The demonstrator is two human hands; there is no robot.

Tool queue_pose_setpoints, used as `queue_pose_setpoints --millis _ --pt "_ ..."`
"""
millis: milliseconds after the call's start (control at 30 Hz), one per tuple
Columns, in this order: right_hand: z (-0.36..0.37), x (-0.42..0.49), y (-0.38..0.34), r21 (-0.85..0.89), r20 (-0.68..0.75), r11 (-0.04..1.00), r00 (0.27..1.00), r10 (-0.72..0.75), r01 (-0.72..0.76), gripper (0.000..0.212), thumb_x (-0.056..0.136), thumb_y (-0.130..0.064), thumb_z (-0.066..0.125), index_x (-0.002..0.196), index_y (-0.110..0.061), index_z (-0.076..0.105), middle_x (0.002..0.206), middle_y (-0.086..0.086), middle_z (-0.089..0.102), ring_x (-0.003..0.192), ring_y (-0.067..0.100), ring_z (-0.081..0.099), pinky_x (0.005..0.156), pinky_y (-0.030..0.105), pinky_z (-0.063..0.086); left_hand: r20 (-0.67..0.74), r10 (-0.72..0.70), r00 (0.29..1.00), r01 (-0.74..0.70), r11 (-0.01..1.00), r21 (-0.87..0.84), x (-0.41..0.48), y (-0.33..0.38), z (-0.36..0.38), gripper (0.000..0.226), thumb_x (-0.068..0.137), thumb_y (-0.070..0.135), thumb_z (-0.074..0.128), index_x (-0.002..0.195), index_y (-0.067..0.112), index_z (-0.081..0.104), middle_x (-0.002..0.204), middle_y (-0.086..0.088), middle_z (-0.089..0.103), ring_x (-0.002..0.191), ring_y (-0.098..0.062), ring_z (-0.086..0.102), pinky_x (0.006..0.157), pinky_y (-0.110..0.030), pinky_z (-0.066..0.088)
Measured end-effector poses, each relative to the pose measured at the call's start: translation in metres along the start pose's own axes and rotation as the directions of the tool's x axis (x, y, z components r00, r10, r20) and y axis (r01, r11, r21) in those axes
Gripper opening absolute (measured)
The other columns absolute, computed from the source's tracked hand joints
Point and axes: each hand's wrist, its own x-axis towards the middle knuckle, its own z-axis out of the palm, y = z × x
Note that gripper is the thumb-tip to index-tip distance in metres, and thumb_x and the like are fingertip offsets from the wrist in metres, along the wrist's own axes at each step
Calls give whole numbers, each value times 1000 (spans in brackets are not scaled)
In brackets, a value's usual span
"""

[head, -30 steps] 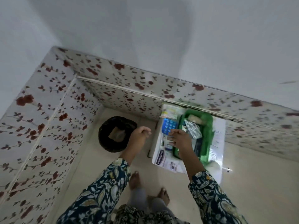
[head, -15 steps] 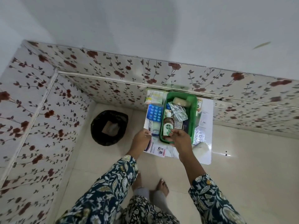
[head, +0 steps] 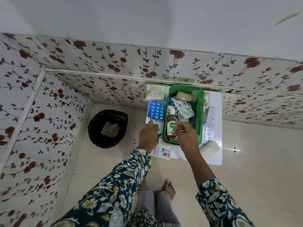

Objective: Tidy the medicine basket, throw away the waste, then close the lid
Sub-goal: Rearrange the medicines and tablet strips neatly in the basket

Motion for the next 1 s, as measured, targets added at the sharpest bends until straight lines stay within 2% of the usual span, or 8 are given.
queue_pose_setpoints --millis 133,200,333,467,600,733,833,1000 --pt "12 -28 1 -146 112 985 991 -74 90 22 87 -1 50 104 -5 63 94 10 67 84 31 65 73 40 55 22 -86 996 88 986 -141 -15 -20 -12 37 83 16 62 118 6 52 123 -15 48 113 -33 50 88 -43 45" --pt "26 -39 12 -306 212 939 973 -93 156 26 87 -2 48 108 -6 62 105 15 69 95 33 65 80 39 53 20 -121 993 122 968 -218 -24 -33 -17 40 82 16 64 119 5 53 122 -16 49 113 -33 51 91 -42 47" --pt "58 -45 55 -681 389 665 921 -25 306 47 81 -2 48 128 -5 48 134 17 53 121 32 51 96 38 47 23 -151 988 151 948 -279 -36 -52 -22 44 80 18 68 121 10 56 120 -14 50 110 -31 54 89 -35 46" --pt "77 -42 91 -846 400 369 916 -35 383 49 52 -6 66 100 1 68 103 25 70 90 35 70 69 38 60 11 -163 987 157 932 -328 -43 -59 -21 43 78 17 70 119 12 58 117 -15 50 105 -32 57 85 -34 46" --pt "72 -52 95 -853 476 208 877 -67 479 35 57 -8 64 92 -4 66 89 14 71 76 27 68 60 30 57 20 -164 986 160 919 -360 -53 -57 -22 41 76 16 71 116 11 61 113 -15 51 104 -33 56 88 -37 48" --pt "56 -59 88 -813 505 223 842 -189 537 21 63 -10 48 83 -12 55 72 3 67 64 20 63 53 24 52 40 -167 985 170 912 -374 -62 -53 -33 41 76 16 71 115 11 60 114 -15 51 103 -33 57 87 -36 47" --pt "38 -69 73 -826 408 275 859 -309 492 27 64 -11 38 73 -14 64 65 0 65 58 18 62 47 21 48 47 -149 988 156 918 -366 -71 -45 -49 40 75 19 71 114 12 62 111 -14 53 103 -30 57 87 -34 46" --pt "-2 -84 27 -753 85 591 934 -348 289 25 68 2 52 82 -7 71 69 7 71 59 24 68 42 24 50 32 -27 999 36 946 -322 -70 -19 -80 34 77 18 68 109 8 60 110 -13 52 104 -32 55 88 -36 47"
